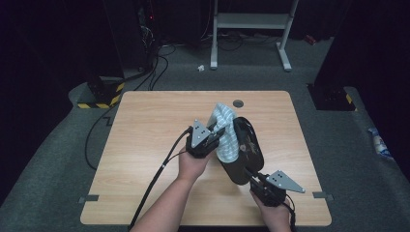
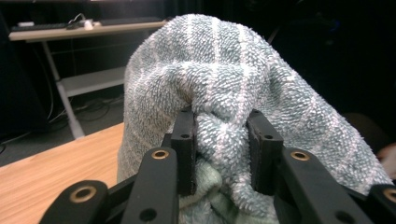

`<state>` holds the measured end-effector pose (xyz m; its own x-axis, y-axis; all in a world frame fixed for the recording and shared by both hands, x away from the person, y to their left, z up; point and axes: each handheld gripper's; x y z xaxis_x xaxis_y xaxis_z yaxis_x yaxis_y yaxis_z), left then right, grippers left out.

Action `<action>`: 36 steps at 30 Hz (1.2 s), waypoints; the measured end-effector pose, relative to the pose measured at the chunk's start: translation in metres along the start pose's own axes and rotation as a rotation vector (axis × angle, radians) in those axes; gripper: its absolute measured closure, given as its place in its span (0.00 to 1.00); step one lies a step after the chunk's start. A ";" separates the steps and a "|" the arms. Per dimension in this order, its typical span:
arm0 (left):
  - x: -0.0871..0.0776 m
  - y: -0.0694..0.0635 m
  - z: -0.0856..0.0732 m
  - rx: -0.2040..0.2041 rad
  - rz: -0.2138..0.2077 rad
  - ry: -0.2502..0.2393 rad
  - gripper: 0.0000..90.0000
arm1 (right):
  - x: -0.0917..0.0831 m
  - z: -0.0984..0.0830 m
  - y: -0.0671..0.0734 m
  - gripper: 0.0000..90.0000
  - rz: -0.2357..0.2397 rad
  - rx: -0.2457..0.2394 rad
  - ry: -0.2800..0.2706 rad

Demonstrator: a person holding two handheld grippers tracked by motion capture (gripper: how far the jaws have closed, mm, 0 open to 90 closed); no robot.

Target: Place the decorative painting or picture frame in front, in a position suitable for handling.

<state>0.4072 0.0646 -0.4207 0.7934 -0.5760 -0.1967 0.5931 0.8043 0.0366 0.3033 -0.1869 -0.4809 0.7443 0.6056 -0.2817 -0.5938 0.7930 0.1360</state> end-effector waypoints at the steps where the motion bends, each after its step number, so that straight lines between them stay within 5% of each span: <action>1: 0.000 0.000 0.000 0.000 0.000 0.000 0.76 | 0.000 0.000 0.000 0.85 0.000 -0.002 0.000; 13: -0.021 -0.041 0.010 0.041 -0.098 -0.090 0.76 | -0.001 0.000 -0.002 0.86 0.012 0.010 0.008; 19: -0.027 -0.046 0.006 0.023 -0.119 -0.100 0.76 | -0.003 0.002 -0.002 0.86 0.035 0.014 0.036; 22: -0.027 -0.050 0.005 0.054 -0.115 -0.104 0.76 | -0.007 0.001 -0.002 0.86 0.039 0.002 0.048; 25: -0.024 -0.046 0.002 0.064 -0.093 -0.087 0.76 | -0.008 0.000 -0.003 0.86 0.041 0.013 0.040; 36: -0.011 -0.007 -0.023 -0.004 -0.003 -0.005 0.76 | -0.006 0.000 0.000 0.85 0.031 -0.009 0.024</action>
<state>0.3912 0.0681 -0.4416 0.7922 -0.5793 -0.1921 0.5950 0.8031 0.0322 0.2990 -0.1902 -0.4789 0.7176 0.6284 -0.3002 -0.6195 0.7730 0.1369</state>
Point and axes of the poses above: each handheld gripper's, and its own axes: x roughly forward along the jaws, z roughly out of its top, y roughly to its left, and after that the axes turned 1 degree about z, right-handed
